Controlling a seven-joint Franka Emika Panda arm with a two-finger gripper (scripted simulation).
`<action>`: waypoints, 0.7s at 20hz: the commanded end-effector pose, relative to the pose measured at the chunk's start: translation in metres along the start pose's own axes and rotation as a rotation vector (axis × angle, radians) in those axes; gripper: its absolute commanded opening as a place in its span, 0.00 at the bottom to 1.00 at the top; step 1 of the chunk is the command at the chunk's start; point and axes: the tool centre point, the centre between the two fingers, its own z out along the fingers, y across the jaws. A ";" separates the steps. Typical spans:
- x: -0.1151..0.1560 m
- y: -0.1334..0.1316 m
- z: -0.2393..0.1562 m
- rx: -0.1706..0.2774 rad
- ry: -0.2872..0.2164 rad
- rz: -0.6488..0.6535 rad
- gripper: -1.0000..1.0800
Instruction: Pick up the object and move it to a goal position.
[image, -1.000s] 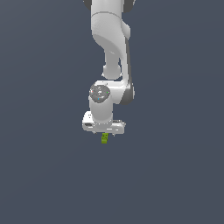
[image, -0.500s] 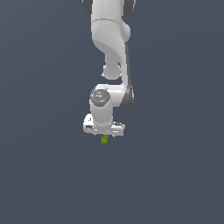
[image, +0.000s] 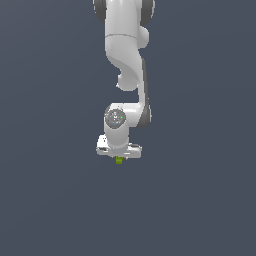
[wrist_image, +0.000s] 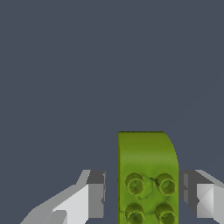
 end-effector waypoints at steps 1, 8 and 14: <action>0.001 0.000 0.000 0.000 0.001 0.000 0.00; 0.001 0.000 0.000 0.000 0.001 0.000 0.00; 0.002 0.000 -0.005 0.000 0.001 0.000 0.00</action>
